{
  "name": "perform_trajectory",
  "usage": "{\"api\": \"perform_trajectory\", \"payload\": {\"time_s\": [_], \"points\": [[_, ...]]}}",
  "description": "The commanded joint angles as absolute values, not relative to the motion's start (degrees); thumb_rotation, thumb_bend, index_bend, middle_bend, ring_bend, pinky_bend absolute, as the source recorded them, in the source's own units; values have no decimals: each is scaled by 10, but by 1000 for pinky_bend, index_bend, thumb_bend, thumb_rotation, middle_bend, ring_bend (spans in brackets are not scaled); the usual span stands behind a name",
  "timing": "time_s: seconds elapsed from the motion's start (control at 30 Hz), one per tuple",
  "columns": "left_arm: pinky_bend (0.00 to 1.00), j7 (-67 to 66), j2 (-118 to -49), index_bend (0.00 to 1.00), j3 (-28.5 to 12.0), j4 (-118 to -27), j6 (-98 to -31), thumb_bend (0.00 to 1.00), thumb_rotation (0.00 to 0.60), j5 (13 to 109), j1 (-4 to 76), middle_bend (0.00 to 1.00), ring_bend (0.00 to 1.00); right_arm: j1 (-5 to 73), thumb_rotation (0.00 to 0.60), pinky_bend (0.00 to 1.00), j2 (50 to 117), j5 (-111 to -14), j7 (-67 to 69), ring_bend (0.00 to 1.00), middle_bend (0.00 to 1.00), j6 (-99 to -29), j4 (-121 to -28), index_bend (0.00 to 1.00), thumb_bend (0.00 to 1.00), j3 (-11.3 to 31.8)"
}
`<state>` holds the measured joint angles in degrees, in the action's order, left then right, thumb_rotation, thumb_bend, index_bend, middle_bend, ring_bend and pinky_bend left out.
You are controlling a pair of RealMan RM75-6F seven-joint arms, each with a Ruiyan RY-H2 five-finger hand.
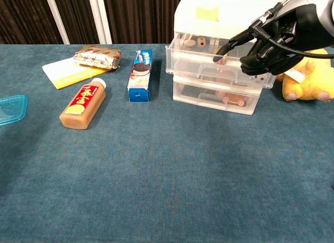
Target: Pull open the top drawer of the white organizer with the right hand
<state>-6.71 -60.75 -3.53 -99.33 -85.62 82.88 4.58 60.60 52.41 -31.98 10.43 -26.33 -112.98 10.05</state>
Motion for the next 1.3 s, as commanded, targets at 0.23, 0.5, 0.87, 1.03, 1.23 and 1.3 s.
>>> {"api": "perform_trajectory", "payload": {"time_s": [0.23,0.5,0.87,1.03,1.23,1.3], "points": [[0,-67,-607,122,-36,-993,-857,439,600,829,46,0,0,604,600,1000,520,-337,111,914,781,-254,-1134,173,693,98],[0,-67,-607,122,-36,-993,-856,439,600,828,46,0,0,607,600,1000,518,-343,114,914,781,-251,-1138,174,693,93],[0,-68,-607,122,-36,-993,-856,440,600,828,46,0,0,609,600,1000,514,-356,121,914,781,-244,-1143,178,694,91],[0,-67,-607,122,-36,-993,-857,440,600,828,46,0,0,609,600,1000,510,-361,125,914,781,-240,-1145,182,693,89],[0,-68,-607,122,-36,-993,-857,439,600,827,46,0,0,610,600,1000,507,-368,128,914,781,-232,-1146,190,694,88],[0,-67,-607,122,-36,-993,-857,439,600,827,46,0,0,610,600,1000,506,-371,129,914,781,-230,-1145,191,694,88]]}}
